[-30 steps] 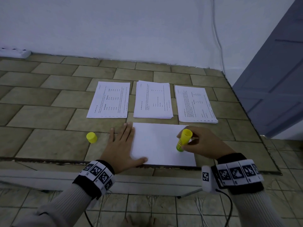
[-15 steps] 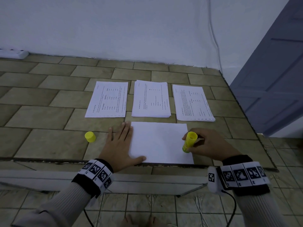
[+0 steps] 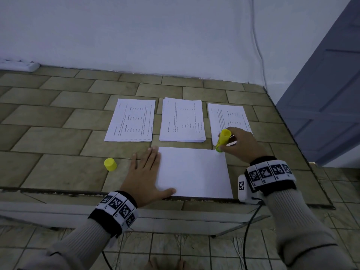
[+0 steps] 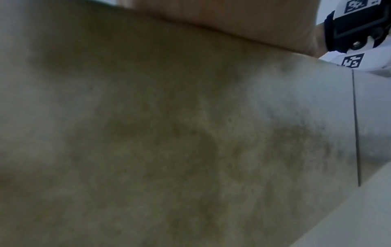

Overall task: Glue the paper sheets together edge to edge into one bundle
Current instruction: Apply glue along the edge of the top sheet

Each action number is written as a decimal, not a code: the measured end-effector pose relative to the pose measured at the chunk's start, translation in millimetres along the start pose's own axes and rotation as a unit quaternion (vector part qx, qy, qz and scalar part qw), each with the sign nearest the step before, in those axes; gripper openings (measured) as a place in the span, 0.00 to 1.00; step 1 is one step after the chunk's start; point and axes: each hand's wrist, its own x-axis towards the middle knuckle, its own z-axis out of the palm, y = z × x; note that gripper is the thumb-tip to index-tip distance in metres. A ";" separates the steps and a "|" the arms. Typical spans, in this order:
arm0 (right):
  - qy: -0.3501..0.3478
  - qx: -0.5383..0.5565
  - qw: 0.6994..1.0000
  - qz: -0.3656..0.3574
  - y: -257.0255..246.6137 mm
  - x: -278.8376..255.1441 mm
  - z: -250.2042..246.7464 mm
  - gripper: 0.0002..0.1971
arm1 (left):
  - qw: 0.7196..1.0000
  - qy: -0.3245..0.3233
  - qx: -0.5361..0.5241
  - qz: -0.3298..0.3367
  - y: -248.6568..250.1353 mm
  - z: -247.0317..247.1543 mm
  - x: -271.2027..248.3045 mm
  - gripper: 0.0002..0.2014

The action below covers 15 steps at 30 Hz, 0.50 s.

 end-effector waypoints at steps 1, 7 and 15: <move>0.005 -0.005 1.000 0.006 -0.7 -1.5 -0.4 0.17 | 1.000 -0.004 0.002 -0.002 0.4 -1.6 -0.2 0.66; -0.010 -0.175 0.981 0.083 3.8 -17.8 -18.2 0.20 | 1.000 -0.008 0.010 -0.007 0.6 -1.1 0.3 0.67; -0.081 -0.242 0.958 0.133 18.0 -38.7 -15.8 0.13 | 1.000 0.009 0.001 -0.002 0.3 0.3 1.8 0.66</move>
